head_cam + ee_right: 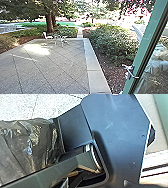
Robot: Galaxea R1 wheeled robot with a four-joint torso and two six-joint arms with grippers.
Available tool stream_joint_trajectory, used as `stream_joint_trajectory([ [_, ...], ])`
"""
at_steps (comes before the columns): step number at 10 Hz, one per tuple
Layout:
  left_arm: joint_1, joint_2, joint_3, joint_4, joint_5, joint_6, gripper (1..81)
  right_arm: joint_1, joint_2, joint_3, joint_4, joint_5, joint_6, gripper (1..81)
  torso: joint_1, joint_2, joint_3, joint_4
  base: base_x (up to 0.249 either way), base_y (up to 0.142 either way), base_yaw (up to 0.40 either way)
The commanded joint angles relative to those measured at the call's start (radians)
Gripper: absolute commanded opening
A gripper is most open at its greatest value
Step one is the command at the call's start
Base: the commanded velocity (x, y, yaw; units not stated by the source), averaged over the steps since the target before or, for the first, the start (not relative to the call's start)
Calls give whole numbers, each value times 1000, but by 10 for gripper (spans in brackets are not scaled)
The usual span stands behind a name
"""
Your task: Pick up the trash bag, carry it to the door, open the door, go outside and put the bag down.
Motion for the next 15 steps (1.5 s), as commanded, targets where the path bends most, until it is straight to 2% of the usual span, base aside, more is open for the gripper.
stream_joint_trajectory([
  [1,-34,2,1,2,76,9,10,34,5,6,-5,-66,-3,811,0,0,0,0,110,0,0],
  [15,-36,0,1,3,76,9,10,32,5,7,-8,-67,-5,811,-4,0,0,0,110,0,0],
])
